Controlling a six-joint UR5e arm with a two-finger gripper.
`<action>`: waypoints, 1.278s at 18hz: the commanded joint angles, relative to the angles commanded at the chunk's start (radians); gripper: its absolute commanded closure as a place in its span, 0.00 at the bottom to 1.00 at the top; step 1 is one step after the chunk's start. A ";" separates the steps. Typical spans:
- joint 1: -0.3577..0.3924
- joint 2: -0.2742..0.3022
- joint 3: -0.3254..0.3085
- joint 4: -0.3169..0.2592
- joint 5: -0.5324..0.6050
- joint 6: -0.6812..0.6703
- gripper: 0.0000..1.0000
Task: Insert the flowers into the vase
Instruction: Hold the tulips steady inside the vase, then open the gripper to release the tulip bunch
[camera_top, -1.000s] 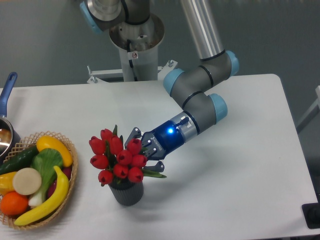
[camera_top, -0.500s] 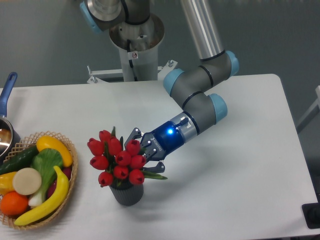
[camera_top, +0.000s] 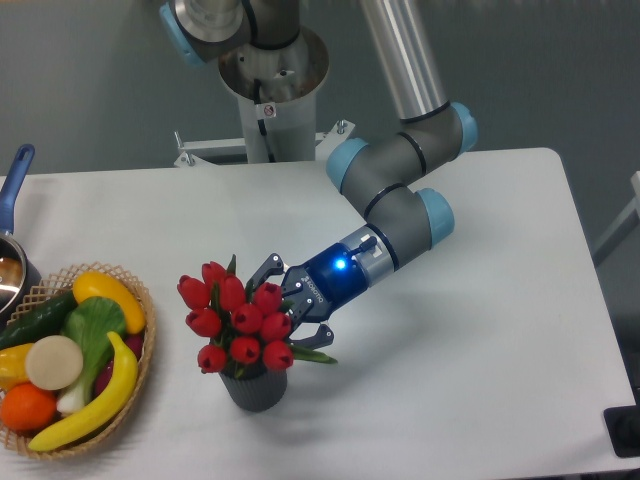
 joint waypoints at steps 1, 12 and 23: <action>0.000 0.000 -0.002 0.000 0.000 0.008 0.32; 0.002 0.002 -0.008 0.000 0.000 0.017 0.06; 0.035 0.043 -0.052 0.002 0.037 0.041 0.00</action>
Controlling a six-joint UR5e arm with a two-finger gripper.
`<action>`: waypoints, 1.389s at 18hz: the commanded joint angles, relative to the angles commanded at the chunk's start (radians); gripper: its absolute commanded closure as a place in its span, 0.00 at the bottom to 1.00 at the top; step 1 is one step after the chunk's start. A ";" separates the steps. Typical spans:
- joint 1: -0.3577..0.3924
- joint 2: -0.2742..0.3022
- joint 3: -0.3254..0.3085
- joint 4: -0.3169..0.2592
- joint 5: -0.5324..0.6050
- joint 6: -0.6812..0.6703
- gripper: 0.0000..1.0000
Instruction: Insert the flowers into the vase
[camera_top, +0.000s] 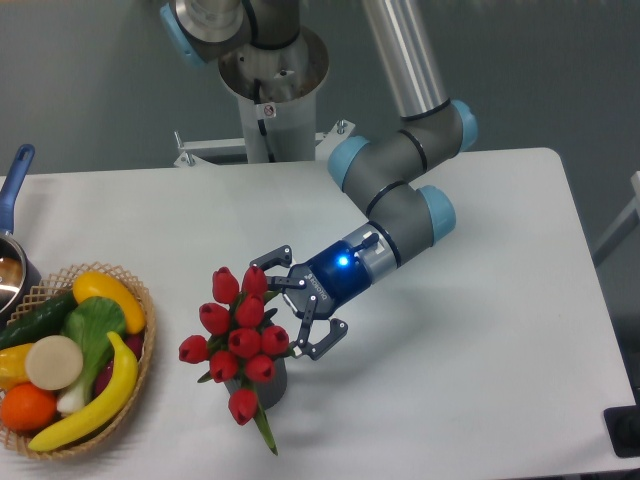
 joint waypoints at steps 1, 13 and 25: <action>0.000 0.014 -0.011 0.000 0.020 0.000 0.00; 0.040 0.193 0.032 -0.005 0.398 -0.008 0.00; 0.075 0.439 0.115 -0.175 1.053 -0.081 0.00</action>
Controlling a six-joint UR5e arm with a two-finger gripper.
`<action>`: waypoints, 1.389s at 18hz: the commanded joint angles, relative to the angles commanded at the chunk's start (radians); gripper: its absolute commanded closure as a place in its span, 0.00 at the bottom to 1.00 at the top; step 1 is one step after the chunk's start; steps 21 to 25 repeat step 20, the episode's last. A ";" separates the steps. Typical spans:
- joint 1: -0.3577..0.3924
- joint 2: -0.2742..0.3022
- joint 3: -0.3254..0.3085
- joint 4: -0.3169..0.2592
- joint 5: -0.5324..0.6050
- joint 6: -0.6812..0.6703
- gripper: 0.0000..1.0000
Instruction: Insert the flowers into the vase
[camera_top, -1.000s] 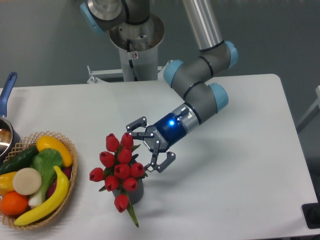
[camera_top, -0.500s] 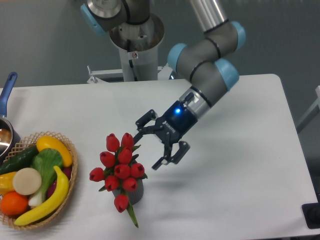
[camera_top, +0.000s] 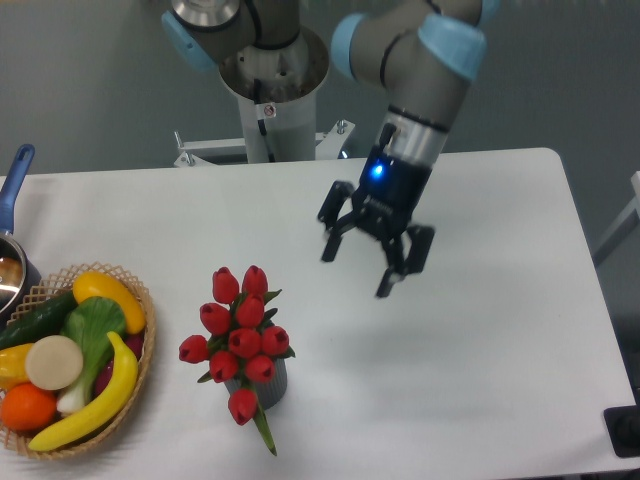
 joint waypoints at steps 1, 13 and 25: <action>0.008 0.014 0.014 -0.034 0.039 0.005 0.00; 0.222 0.109 0.114 -0.489 0.143 0.609 0.00; 0.241 0.112 0.118 -0.506 0.142 0.644 0.00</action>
